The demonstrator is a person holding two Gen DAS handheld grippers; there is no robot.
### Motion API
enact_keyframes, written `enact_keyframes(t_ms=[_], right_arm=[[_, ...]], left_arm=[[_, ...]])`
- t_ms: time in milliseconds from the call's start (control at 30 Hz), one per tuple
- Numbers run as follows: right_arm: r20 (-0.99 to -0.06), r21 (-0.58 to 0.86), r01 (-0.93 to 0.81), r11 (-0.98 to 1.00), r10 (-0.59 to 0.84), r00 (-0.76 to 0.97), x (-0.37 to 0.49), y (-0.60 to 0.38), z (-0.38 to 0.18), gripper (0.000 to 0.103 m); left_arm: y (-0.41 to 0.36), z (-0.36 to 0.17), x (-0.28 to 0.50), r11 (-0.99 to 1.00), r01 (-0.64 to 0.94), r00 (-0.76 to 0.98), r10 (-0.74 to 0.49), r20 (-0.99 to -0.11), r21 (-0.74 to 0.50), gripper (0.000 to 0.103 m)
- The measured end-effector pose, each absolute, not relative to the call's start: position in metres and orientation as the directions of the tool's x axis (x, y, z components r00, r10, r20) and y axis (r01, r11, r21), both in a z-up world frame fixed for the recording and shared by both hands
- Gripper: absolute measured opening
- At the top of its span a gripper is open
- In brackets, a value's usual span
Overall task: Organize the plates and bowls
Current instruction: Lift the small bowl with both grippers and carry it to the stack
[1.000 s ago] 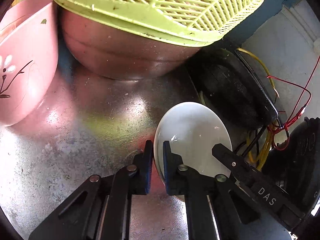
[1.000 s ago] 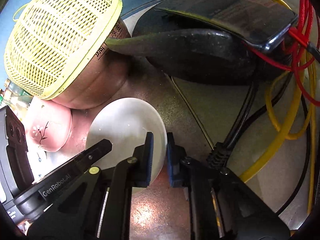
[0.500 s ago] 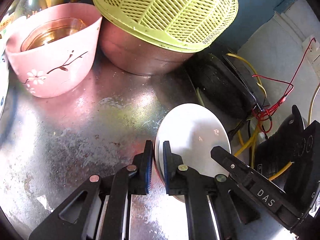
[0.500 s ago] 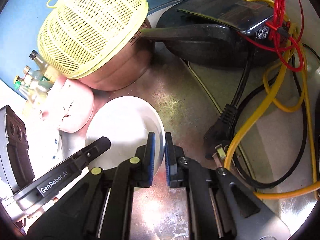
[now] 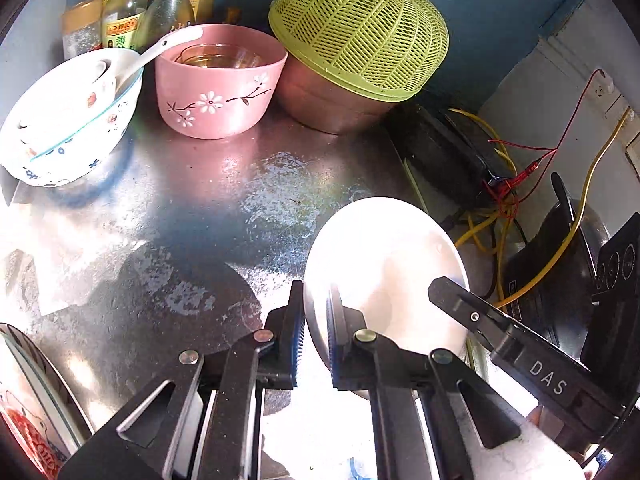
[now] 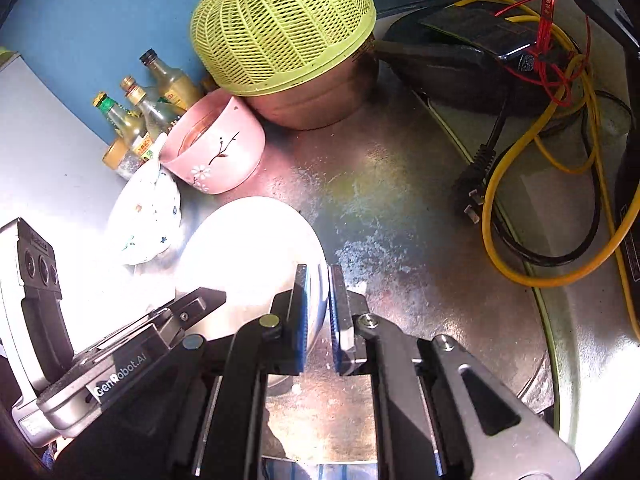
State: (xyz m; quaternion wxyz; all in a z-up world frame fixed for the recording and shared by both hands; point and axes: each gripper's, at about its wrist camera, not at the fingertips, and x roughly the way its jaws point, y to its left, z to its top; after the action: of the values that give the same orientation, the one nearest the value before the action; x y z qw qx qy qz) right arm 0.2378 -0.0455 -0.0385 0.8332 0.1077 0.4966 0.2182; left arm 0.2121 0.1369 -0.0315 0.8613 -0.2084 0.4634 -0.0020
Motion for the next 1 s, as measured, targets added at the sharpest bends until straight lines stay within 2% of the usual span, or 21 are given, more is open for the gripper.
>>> enact_keyframes(t_ms=[533,1000], right_arm=[[-0.735,0.422,-0.500,0.756,0.608,0.300,0.148,0.033,0.000,0.010],[-0.734,0.415,-0.683,0.601,0.665,0.139,0.092,0.130,0.010,0.010]], left_arm=[[0.206,0.012,0.076,0.858,-0.400,0.630,0.002,-0.776,-0.322,0.008],[0.280,0.018,-0.013,0.745,-0.586,0.613,0.150,-0.776,-0.319,0.008]])
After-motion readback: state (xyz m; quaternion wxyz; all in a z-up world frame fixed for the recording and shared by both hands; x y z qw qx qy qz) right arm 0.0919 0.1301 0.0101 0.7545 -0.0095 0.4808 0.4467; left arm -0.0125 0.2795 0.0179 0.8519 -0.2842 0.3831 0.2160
